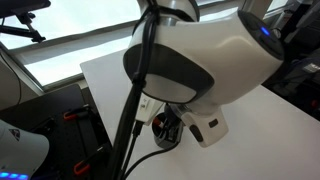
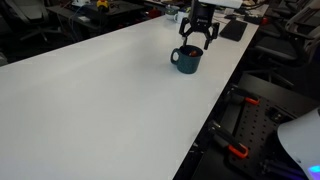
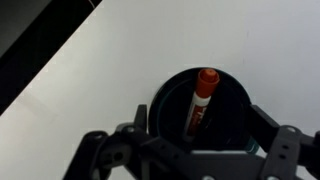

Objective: Remove the marker from the mug

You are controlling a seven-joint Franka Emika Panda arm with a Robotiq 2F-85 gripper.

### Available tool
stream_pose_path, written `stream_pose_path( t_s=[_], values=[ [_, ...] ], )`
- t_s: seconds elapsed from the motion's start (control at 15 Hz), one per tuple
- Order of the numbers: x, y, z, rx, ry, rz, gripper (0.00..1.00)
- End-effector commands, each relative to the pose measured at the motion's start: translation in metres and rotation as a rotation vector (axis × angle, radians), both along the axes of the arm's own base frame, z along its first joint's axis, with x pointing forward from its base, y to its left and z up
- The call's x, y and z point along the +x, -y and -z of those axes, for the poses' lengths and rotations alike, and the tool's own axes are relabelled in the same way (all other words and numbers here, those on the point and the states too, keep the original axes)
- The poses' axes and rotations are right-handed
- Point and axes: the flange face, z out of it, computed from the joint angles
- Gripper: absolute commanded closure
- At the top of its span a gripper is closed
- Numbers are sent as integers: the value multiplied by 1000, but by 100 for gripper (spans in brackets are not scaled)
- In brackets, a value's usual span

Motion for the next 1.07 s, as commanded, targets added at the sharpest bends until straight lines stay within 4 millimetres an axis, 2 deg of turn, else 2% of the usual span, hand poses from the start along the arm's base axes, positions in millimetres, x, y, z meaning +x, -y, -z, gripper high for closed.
stream_pose_path(
  t_s=[0.0, 0.13, 0.2, 0.27, 0.33, 0.53, 0.6, 0.73, 1.0],
  values=[
    [10, -6, 0, 12, 18, -10, 0],
    [15, -9, 2, 13, 20, -16, 6],
    [16, -10, 4, 15, 18, -18, 5],
    [18, -12, 6, 19, 16, -21, 10],
    [20, -13, 7, 21, 16, -22, 19],
    [24, -15, 12, 24, 10, -26, 29],
    [24, -14, 11, 24, 12, -24, 25],
    [24, -12, 11, 24, 14, -16, 23],
    [21, -11, 8, 26, 18, -5, 26]
  ],
)
